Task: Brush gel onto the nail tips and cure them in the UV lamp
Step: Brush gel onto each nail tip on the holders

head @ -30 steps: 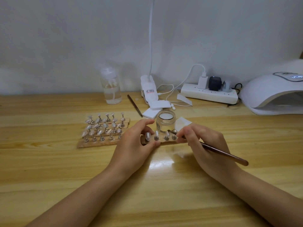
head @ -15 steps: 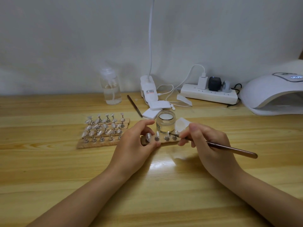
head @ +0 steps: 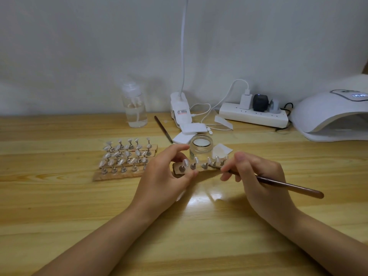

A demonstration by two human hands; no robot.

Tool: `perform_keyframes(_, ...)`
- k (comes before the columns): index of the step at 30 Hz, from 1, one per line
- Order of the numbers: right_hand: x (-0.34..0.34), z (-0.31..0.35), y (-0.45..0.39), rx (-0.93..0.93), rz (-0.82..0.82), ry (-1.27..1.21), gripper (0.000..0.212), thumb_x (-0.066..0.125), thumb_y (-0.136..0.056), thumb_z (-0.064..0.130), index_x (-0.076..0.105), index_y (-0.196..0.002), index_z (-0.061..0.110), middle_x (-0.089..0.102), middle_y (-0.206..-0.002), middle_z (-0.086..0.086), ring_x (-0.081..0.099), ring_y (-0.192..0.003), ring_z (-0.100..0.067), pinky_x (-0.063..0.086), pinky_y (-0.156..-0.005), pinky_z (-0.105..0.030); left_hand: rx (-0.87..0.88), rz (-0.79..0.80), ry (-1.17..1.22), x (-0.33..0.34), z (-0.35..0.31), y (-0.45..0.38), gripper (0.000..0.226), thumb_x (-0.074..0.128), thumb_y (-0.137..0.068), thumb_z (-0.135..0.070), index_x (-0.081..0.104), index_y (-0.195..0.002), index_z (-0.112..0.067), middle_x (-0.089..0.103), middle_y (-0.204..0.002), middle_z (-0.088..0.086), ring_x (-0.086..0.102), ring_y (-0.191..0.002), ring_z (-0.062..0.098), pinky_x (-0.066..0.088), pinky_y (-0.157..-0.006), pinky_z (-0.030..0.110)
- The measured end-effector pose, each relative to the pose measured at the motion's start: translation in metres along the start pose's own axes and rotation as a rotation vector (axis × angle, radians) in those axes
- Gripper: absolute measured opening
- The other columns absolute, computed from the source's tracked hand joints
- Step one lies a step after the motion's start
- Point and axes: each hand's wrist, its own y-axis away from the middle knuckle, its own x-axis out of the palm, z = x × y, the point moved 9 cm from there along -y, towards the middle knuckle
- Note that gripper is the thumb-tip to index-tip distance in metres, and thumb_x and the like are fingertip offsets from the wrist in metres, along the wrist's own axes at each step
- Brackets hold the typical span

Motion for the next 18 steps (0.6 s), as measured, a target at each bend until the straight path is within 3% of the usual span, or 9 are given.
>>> perform_keyframes(9,0.001,0.009,-0.005,-0.073,-0.008,0.117,0.034,0.039,-0.092,0.028,0.064,-0.073,0.015,0.064,-0.064,0.005,0.061,-0.064,-0.004,0.044,-0.061,-0.014,0.038,-0.029,-0.013,-0.003,-0.004,0.000,0.050,0.078,-0.069,-0.015,0.054,-0.107,-0.035,0.057,-0.083,-0.016,0.053,-0.083,-0.007,0.039,-0.067,0.002)
perform_keyframes(13,-0.005,0.006,-0.001,-0.047,-0.055,-0.011,0.040,0.039,-0.091,0.027,0.064,-0.064,0.012,0.061,-0.054,0.004,0.058,-0.055,0.000,0.039,-0.058,-0.008,0.047,-0.026,-0.022,-0.003,-0.005,0.000,0.051,0.078,-0.068,-0.016,0.053,-0.107,-0.038,0.057,-0.082,-0.019,0.053,-0.083,-0.008,0.037,-0.072,0.002)
perform_keyframes(18,0.010,0.009,-0.005,-0.028,0.011,-0.068,0.035,0.039,-0.091,0.026,0.066,-0.073,0.013,0.065,-0.063,0.002,0.059,-0.063,-0.002,0.042,-0.059,-0.012,0.041,-0.006,-0.010,0.000,-0.004,0.000,0.051,0.078,-0.069,-0.015,0.051,-0.104,-0.041,0.058,-0.083,-0.015,0.053,-0.082,-0.003,0.039,-0.070,0.004)
